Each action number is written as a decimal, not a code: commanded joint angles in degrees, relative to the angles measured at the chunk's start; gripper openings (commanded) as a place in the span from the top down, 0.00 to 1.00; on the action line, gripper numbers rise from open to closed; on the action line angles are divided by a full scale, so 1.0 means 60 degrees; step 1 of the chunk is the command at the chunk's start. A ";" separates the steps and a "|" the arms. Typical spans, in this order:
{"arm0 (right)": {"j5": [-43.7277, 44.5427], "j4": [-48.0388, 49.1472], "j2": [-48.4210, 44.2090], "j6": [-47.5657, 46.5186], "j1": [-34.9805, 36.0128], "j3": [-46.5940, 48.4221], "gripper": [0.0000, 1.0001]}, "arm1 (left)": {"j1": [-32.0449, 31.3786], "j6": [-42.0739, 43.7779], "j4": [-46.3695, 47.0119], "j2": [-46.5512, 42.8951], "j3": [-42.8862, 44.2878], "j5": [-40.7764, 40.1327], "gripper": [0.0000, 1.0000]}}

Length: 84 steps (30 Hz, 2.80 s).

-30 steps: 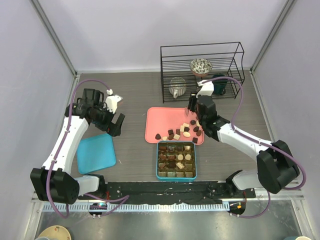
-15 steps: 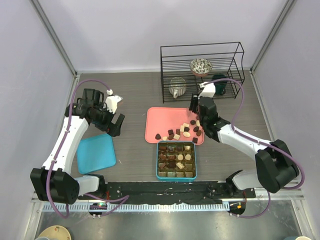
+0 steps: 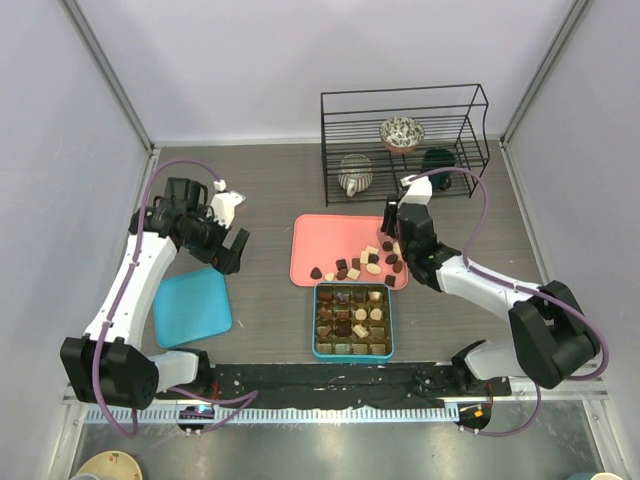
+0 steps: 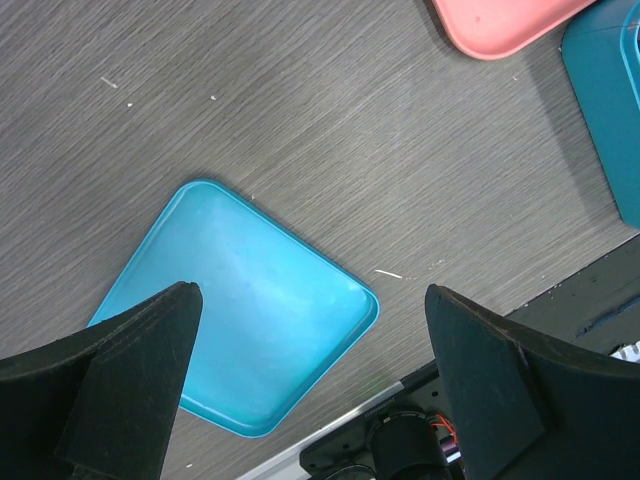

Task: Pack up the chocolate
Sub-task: Pick up the fake chocolate from the plate, then place the fake chocolate in the packing box.

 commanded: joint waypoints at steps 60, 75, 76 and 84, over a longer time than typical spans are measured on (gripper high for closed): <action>0.2988 -0.9425 -0.5518 0.3656 0.7226 0.2105 0.76 | 0.0047 -0.0045 -0.0052 -0.0214 0.0135 -0.0009 0.00; 0.3238 -0.9572 -0.5591 0.4404 0.7931 0.1491 0.65 | 0.0047 -0.0002 -0.0111 -0.0141 0.0237 0.0035 0.00; 0.3252 -0.9529 -0.5577 0.4404 0.7931 0.1418 0.64 | 0.0047 -0.0001 -0.0140 -0.0141 0.0237 0.0035 0.00; 0.3604 -0.9236 -0.5694 0.4214 0.7931 0.1241 0.62 | 0.0047 0.0072 -0.0140 -0.0185 0.0237 -0.0009 0.00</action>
